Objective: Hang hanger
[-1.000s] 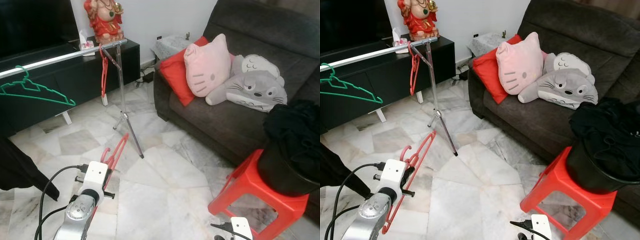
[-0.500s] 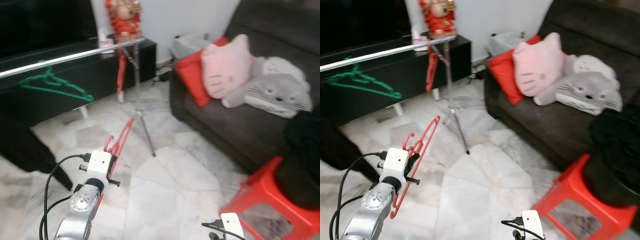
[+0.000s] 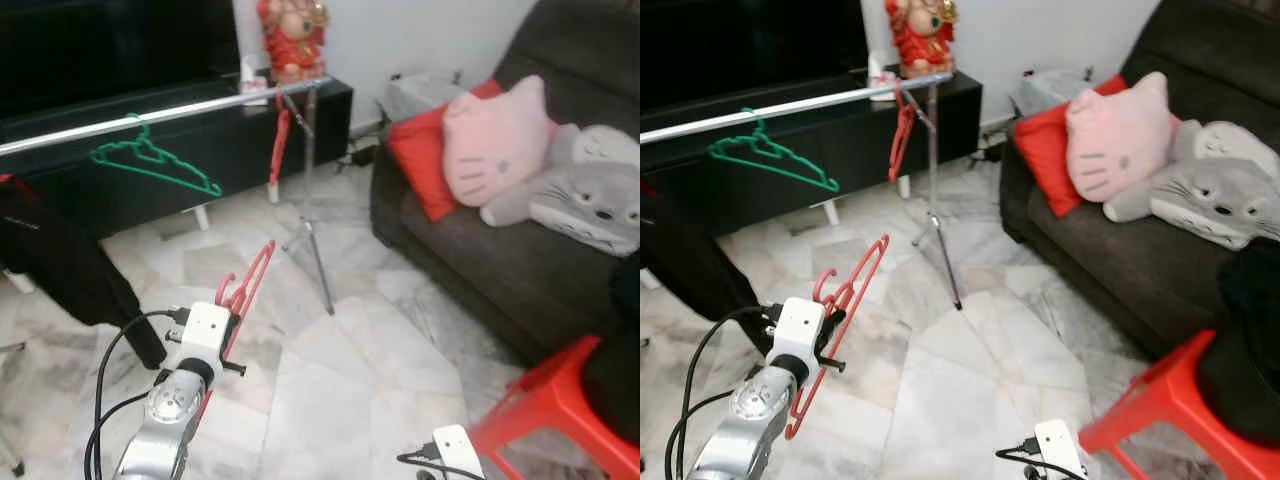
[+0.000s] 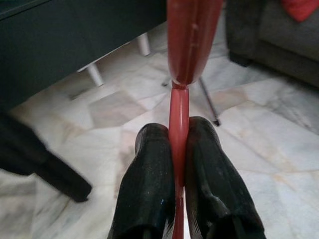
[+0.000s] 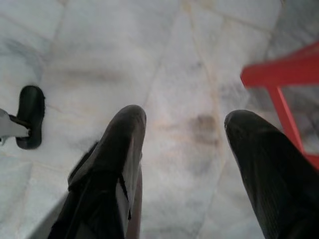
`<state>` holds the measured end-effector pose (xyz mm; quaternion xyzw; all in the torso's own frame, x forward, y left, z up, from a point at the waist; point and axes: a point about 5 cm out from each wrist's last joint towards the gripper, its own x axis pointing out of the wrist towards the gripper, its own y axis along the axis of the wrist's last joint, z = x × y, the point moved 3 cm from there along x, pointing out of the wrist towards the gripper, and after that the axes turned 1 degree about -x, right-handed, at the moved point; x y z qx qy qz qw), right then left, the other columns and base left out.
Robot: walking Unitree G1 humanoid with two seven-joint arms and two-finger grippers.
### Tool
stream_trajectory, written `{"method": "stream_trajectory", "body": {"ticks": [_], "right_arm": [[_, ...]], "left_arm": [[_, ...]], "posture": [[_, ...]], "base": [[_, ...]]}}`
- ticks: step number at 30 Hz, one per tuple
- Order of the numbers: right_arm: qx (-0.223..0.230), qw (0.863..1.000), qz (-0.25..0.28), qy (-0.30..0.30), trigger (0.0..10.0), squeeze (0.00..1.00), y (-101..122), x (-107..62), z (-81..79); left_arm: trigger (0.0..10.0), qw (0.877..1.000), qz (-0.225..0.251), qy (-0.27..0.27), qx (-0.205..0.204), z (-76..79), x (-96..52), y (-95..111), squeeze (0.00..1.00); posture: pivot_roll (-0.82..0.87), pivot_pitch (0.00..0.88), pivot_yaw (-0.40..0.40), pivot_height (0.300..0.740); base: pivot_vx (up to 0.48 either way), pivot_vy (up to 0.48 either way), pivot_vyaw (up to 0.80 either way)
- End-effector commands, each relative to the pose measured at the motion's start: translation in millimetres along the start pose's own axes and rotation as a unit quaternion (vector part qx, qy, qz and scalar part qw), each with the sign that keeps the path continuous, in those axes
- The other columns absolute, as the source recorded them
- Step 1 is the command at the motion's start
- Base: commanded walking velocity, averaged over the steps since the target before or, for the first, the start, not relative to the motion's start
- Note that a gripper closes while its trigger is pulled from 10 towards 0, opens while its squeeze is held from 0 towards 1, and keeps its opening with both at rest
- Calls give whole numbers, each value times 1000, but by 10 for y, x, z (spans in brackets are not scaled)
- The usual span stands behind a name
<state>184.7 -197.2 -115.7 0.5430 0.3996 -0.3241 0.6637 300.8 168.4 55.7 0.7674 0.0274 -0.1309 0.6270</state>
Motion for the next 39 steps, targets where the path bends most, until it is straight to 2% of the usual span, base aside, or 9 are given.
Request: {"method": "stream_trajectory", "body": {"ticks": [1, 6, 16, 25, 28, 35, 39], "right_arm": [[2, 1000, 7, 2, 10000, 0, 70, 8, -16], [-8, 1000, 13, 7, 10000, 0, 118, 14, -42], [3, 1000, 15, 7, 10000, 0, 96, 16, -79], [-21, 1000, 18, 14, 10000, 0, 97, 20, -140], [-28, 999, 14, 16, 10000, 0, 83, 21, -156], [-11, 1000, 14, 9, 10000, 0, 79, 21, -140], [-7, 1000, 13, 9, 10000, 0, 84, 21, -130]], "left_arm": [[10000, 1000, 3, -6, 4, 18, 5, 19, 0], [10000, 1000, 1, -18, 8, 52, 23, 17, 0], [10000, 999, 1, -31, 13, 106, 29, 16, 0], [10000, 999, 2, -42, 16, 150, 33, 21, 0], [10000, 999, 2, -44, 18, 159, 37, 21, 0], [10000, 998, -2, -49, 26, 164, 24, 7, 0], [10000, 998, -12, -53, 32, 169, 8, -38, 0]], "posture": [[31, 0, -51, 740], [31, 0, -47, 740], [32, 0, -42, 740], [32, 0, -38, 740], [32, 0, -38, 740], [37, 0, -40, 740], [40, 0, -47, 740]], "base": [[296, 0, 0], [305, 0, 0], [319, 0, 0], [327, 0, 0], [330, 0, 758], [324, 0, 800], [0, 0, 800]]}}
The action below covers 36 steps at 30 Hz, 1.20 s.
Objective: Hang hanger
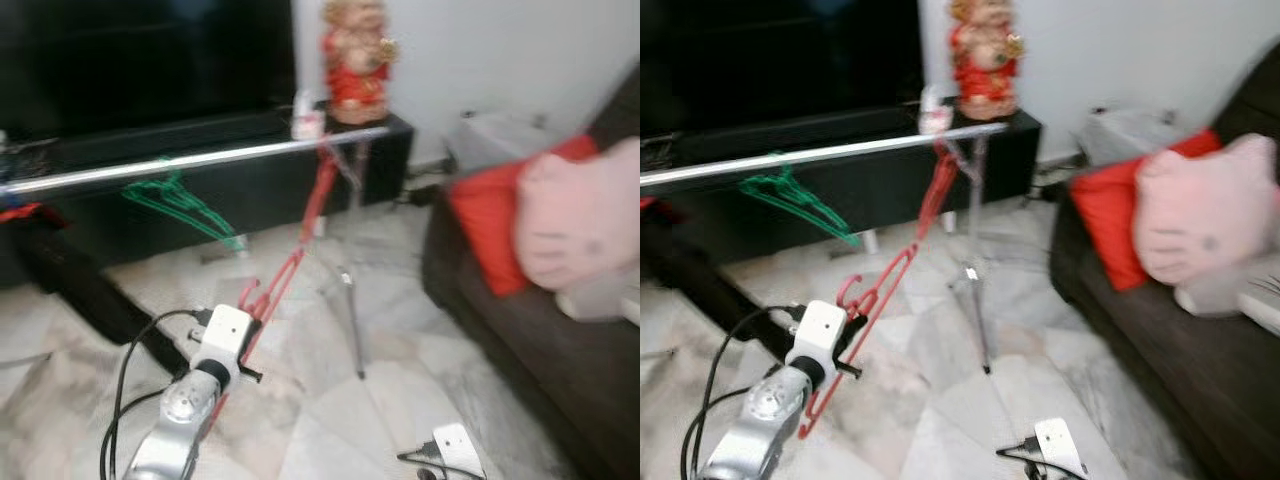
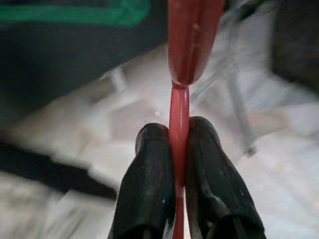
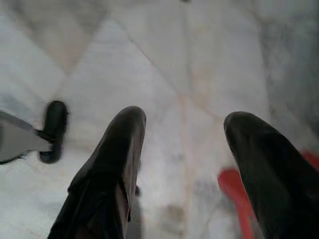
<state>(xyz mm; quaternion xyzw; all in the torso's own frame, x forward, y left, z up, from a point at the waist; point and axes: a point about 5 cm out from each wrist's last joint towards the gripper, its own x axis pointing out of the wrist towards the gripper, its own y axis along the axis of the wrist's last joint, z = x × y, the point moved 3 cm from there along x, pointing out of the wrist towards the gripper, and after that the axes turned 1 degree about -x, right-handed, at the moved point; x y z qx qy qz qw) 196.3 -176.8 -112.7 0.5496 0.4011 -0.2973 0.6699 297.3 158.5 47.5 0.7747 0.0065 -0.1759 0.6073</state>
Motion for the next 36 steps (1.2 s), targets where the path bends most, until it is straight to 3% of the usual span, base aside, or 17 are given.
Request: {"method": "stream_trajectory", "body": {"ticks": [1, 11, 16, 31, 36], "right_arm": [[5, 1000, -9, -7, 10000, 0, -73, -13, 47], [2, 1000, -16, -16, 10000, 0, -71, -14, 88], [12, 1000, -16, -20, 10000, 0, -67, -14, 97], [25, 999, -9, -22, 10000, 0, -49, -14, 102], [31, 999, -6, -20, 10000, 0, -43, -13, 93]], "left_arm": [[10000, 1000, 1, -6, 9, 49, 10, 21, 0], [10000, 1000, -24, 6, 13, 16, -26, -73, 0], [10000, 997, -63, 24, 26, -70, -52, -212, 0], [10000, 997, -35, 68, -7, -104, 1, -68, 0], [10000, 997, -31, 68, -8, -102, 13, -46, 0]], "posture": [[40, 0, -47, 740], [49, 0, -68, 740], [49, 0, -71, 740], [46, 0, -74, 740], [47, 0, -72, 740]], "base": [[0, 0, 800], [0, 0, 789], [0, 0, 370], [0, 0, 0], [0, 0, 573]]}}
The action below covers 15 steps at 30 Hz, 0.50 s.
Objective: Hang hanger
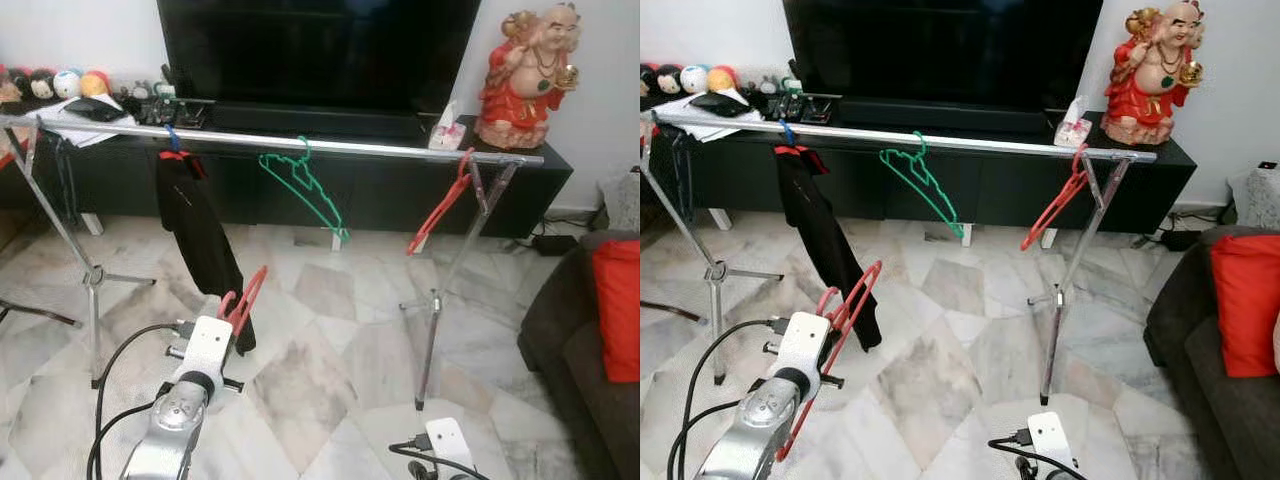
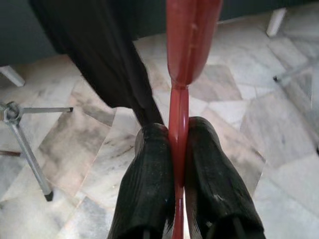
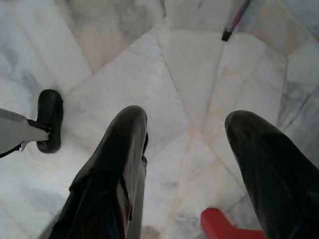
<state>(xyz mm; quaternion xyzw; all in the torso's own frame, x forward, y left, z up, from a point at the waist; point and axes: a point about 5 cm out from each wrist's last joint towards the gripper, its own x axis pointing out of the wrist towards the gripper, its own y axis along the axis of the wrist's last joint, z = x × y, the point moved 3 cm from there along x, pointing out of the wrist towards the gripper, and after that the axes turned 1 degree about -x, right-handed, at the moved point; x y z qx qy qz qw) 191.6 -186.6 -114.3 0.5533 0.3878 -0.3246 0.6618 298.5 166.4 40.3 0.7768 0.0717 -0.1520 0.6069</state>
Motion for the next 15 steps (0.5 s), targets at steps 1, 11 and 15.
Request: {"method": "stream_trajectory", "body": {"ticks": [1, 11, 15], "right_arm": [[11, 1000, 6, 0, 10000, 0, 26, 1, 6], [6, 1000, 10, 0, 10000, 0, 34, 1, 5], [5, 1000, 10, 2, 10000, 0, 35, 1, -1]], "left_arm": [[10000, 1000, 5, 10, 1, -37, -1, 39, 0], [10000, 1000, 2, 2, -1, -16, 5, 35, 0], [10000, 1000, 2, 5, -4, -32, 6, 36, 0]], "posture": [[47, 0, -72, 740], [42, 0, -65, 740], [41, 0, -66, 740]], "base": [[0, 0, 0], [125, 0, 66], [254, 0, 800]]}}
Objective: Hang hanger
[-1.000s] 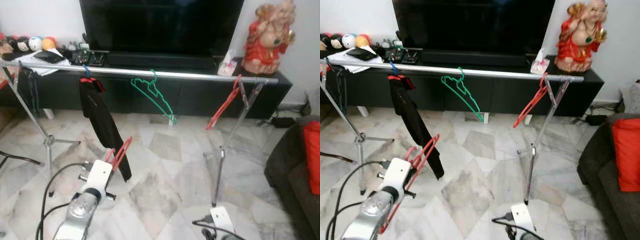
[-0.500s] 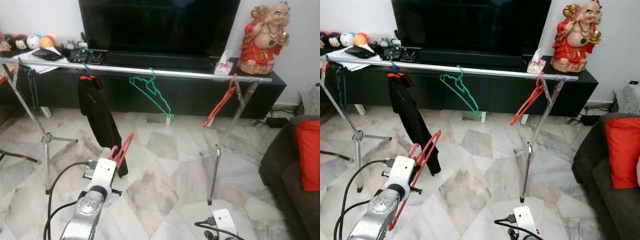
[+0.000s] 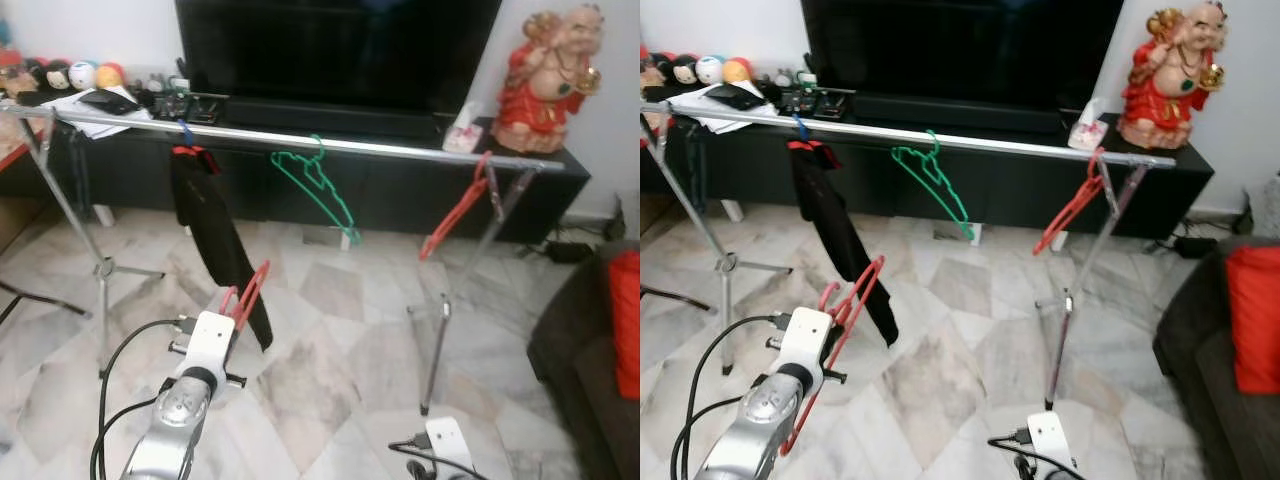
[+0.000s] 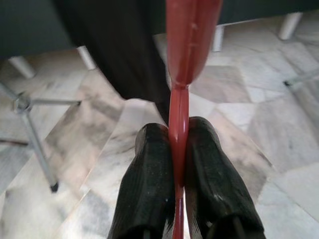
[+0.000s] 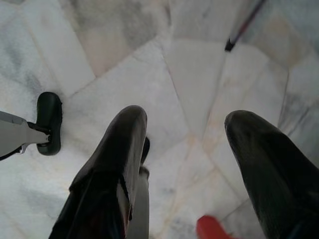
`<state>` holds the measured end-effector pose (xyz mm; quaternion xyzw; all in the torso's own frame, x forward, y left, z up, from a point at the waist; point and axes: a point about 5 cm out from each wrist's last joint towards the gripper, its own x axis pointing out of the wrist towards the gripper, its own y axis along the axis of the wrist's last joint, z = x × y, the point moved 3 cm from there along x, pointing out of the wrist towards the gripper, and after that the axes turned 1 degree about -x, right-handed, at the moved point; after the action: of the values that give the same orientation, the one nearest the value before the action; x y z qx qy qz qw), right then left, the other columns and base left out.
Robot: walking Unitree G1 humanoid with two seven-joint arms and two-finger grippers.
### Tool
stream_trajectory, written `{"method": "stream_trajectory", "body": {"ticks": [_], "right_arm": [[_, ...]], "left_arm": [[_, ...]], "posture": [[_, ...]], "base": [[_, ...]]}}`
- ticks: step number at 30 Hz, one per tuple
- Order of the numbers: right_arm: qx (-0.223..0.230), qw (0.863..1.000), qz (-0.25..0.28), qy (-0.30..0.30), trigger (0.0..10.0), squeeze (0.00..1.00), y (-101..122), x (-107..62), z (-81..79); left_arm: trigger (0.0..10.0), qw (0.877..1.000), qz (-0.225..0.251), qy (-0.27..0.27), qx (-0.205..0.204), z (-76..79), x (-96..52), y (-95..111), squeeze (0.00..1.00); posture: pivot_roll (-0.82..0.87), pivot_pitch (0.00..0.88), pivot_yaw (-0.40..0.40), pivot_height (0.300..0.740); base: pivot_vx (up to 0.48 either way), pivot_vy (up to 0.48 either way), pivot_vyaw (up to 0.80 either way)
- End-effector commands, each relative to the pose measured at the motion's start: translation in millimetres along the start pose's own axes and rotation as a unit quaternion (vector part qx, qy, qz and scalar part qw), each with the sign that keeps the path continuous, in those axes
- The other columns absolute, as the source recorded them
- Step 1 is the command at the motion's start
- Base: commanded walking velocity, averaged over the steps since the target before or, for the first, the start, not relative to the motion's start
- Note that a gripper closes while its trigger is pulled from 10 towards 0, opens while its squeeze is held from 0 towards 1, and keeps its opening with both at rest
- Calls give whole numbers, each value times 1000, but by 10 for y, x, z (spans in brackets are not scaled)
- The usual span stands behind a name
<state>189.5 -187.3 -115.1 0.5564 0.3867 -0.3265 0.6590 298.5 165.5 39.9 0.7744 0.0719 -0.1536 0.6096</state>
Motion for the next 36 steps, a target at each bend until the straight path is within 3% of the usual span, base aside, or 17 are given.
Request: {"method": "stream_trajectory", "body": {"ticks": [1, 36], "right_arm": [[4, 1000, 10, 2, 10000, 0, 57, 4, -6], [13, 1000, 13, -13, 10000, 0, 31, 2, -6]], "left_arm": [[10000, 1000, 3, 7, -1, -43, 4, 37, 0], [10000, 1000, 2, -17, 7, 43, 25, 37, 0]], "posture": [[42, 0, -66, 740], [40, 0, -58, 740]], "base": [[255, 0, 613], [281, 0, 18]]}}
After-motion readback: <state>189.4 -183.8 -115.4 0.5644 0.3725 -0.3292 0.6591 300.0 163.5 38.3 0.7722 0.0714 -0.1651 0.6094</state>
